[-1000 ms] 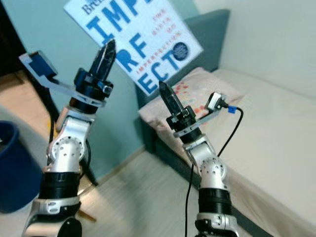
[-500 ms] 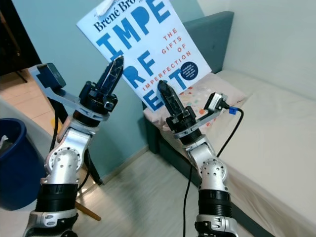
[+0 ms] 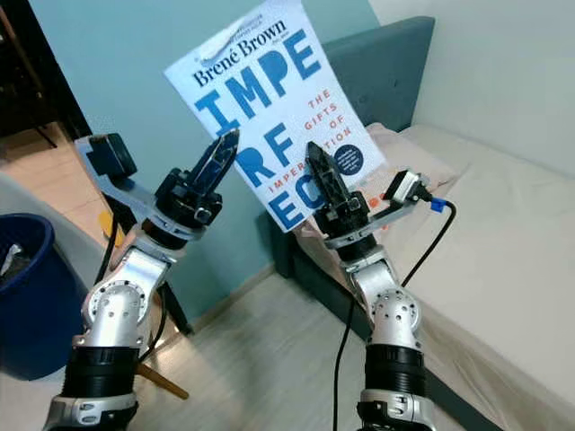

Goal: Clean up the room

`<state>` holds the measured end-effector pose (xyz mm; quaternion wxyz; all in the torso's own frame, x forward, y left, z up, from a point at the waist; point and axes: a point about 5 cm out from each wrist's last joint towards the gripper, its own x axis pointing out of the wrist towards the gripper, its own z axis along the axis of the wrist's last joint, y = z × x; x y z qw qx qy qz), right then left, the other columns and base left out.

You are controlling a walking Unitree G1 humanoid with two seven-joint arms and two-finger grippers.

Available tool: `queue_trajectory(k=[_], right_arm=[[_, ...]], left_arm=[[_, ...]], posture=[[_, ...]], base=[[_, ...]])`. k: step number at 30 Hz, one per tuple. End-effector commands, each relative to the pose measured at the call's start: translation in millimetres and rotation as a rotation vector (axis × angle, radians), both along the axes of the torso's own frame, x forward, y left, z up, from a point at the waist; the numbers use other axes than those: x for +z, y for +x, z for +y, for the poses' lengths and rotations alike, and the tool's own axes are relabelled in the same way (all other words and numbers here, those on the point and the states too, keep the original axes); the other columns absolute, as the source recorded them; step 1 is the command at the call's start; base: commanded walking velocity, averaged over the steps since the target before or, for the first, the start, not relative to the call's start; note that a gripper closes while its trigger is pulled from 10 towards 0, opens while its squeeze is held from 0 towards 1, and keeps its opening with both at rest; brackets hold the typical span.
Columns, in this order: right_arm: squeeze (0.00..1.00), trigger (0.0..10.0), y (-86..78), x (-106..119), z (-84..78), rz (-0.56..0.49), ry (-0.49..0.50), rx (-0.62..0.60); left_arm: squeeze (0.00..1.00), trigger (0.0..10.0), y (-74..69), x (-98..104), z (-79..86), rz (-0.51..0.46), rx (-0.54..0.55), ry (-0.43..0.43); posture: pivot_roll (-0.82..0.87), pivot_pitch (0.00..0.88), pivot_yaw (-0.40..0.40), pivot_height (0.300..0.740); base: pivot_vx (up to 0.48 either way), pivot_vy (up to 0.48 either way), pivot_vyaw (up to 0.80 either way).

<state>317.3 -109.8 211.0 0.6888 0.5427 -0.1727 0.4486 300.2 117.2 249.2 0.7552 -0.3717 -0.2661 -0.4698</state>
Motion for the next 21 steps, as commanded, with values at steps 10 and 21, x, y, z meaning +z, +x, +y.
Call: queue_trajectory(k=[10, 21], right_arm=[[0.00, 0.0, 4.2, -3.1, 3.8, 0.030, -0.034, -0.016], [0.00, 0.0, 13.3, -11.7, -2.7, 0.102, -0.061, -0.108]], left_arm=[[0.00, 10.0, 8.1, -7.1, -0.5, 0.025, 0.082, 0.119], [1.00, 10.0, 24.0, -33.6, 7.5, 0.195, 0.159, 0.139]], posture=[[-0.14, 0.000, 0.010, 0.740], [-0.14, 0.000, 0.014, 0.740]], base=[[0.000, 0.000, 0.00], [0.000, 0.000, 0.00]])
